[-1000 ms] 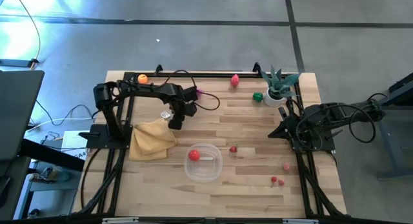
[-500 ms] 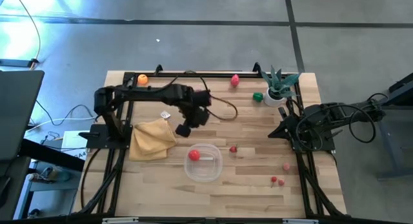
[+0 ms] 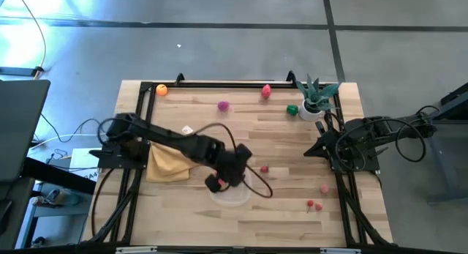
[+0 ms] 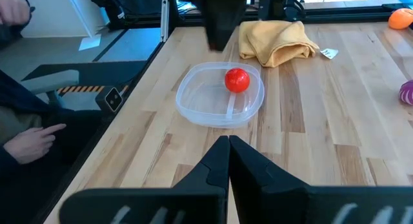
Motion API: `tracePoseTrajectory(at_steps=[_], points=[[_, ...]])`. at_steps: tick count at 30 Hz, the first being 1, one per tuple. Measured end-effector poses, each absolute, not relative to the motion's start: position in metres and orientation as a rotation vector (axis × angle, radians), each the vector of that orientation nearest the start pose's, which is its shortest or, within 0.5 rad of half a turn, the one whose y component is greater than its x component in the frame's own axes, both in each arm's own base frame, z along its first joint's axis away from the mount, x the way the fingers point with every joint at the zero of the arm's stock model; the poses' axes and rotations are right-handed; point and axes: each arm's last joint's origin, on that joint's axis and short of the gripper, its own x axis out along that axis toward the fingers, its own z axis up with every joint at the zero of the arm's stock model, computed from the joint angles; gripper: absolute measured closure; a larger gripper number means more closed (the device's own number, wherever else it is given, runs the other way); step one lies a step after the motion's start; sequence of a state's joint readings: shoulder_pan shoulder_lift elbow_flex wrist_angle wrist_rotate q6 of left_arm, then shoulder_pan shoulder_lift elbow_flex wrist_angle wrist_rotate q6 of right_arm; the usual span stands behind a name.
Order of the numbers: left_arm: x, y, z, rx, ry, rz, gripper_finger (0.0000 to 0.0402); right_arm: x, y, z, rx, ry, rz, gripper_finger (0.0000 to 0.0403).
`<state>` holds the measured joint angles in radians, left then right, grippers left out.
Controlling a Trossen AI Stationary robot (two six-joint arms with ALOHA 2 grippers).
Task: Pick and placing Produce into tupperware
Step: Put the top red cherry into the transparent bin
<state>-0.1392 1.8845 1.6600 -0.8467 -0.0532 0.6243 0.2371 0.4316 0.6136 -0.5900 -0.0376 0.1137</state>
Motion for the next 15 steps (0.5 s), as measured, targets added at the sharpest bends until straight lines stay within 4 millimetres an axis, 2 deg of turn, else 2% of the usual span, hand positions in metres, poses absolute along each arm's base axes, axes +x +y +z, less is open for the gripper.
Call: tracePoseTrajectory(at_steps=[4, 15], points=[[0.407, -0.061, 0.245, 0.672, 1.082, -0.444, 0.0332, 0.096, 0.024, 0.278, 0.07, 0.428, 0.247, 0.0402], [0.426, -0.063, 0.176, 0.658, 1.242, -0.497, 0.0332, 0.096, 0.024, 0.278, 0.069, 0.431, 0.247, 0.0402]])
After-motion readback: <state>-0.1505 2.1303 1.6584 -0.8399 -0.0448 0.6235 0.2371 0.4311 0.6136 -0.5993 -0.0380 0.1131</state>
